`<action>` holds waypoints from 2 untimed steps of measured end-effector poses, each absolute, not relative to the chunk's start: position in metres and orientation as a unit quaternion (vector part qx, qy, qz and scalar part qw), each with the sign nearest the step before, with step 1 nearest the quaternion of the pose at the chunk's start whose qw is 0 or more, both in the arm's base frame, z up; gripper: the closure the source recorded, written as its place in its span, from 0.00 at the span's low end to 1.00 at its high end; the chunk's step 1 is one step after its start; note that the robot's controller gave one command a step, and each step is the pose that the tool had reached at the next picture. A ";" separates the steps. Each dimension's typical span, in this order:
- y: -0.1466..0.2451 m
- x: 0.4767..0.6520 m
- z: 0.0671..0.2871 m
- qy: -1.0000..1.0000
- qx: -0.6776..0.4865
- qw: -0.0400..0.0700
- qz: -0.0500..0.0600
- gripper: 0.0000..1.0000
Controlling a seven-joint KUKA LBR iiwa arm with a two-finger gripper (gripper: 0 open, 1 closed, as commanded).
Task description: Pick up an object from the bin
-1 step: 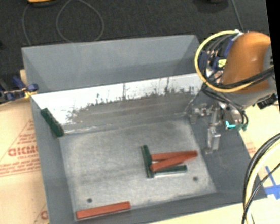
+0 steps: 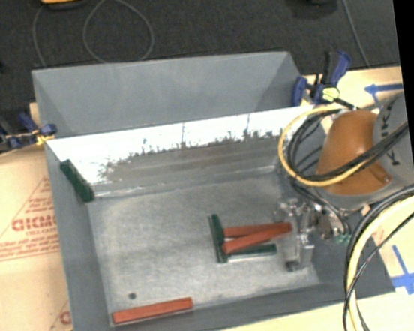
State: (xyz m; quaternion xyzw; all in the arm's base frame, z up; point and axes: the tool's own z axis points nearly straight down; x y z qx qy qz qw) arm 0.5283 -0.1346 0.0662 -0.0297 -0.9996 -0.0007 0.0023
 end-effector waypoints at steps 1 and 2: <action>-0.136 0.532 0.071 -1.000 -0.027 -0.002 0.001 1.00; -0.091 0.505 0.201 -1.000 -0.012 -0.005 0.001 1.00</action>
Offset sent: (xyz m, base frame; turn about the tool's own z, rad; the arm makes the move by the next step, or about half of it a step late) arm 0.0000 0.0000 0.0000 0.0000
